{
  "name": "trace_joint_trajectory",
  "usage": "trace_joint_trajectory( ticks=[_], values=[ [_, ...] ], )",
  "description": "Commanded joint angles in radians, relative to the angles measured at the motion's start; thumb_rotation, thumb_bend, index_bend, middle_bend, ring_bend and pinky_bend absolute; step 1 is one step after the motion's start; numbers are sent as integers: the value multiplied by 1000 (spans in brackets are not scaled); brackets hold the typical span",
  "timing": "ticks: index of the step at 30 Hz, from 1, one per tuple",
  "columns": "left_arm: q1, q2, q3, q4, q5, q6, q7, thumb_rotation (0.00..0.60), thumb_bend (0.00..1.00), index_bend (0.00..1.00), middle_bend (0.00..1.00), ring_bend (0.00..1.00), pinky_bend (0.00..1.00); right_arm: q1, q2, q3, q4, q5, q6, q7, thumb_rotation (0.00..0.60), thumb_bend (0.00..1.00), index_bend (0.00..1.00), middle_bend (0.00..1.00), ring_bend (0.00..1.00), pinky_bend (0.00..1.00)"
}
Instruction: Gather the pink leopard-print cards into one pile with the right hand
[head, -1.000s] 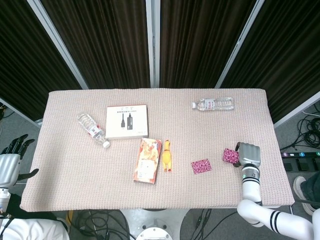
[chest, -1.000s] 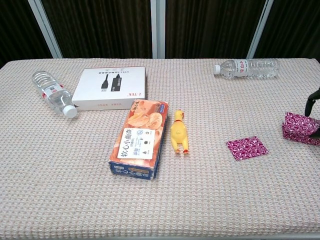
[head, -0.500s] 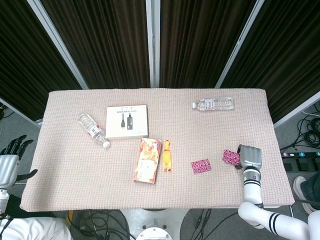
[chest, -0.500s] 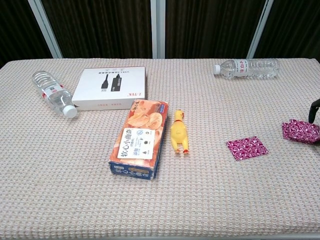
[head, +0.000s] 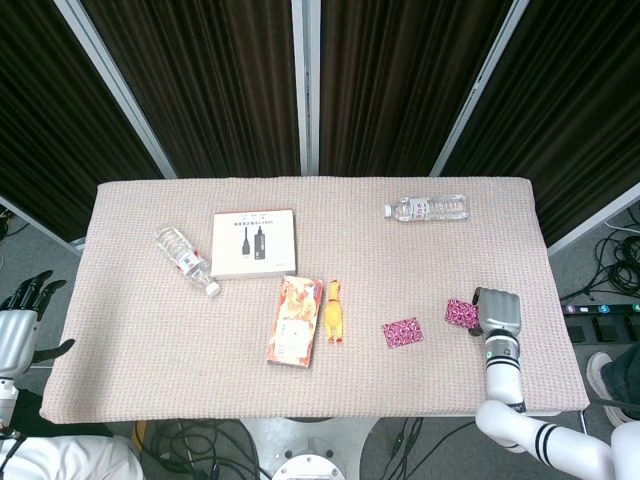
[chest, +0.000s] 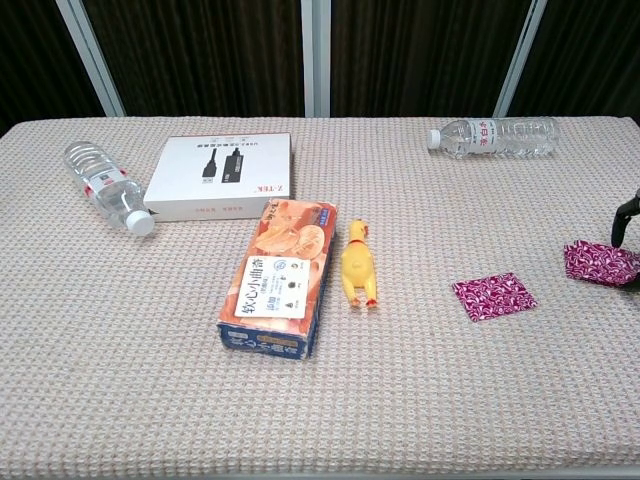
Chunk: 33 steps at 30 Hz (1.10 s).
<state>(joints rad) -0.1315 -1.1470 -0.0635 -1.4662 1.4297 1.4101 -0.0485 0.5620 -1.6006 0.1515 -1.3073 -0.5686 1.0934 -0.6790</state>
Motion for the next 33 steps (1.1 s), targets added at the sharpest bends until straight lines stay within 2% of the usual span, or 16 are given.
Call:
trace_joint_trajectory(
  ticks=[1, 20, 33],
  values=[
    [0, -1, 0, 1, -1, -1, 1, 600, 0, 217, 185, 133, 302, 1, -3, 2, 5, 2, -7, -3, 600, 10, 448, 1000, 1000, 1000],
    [-5, 0, -7, -7, -10, -7, 8, 600, 0, 217, 185, 133, 302, 9, 4, 19, 9, 26, -34, -32, 600, 7, 428, 1000, 1000, 1000],
    [-2, 5, -7, -5, -6, 0, 0, 600, 0, 217, 186, 133, 303, 13, 9, 20, 0, 32, -39, -42, 600, 0, 363, 1000, 1000, 1000]
  ],
)
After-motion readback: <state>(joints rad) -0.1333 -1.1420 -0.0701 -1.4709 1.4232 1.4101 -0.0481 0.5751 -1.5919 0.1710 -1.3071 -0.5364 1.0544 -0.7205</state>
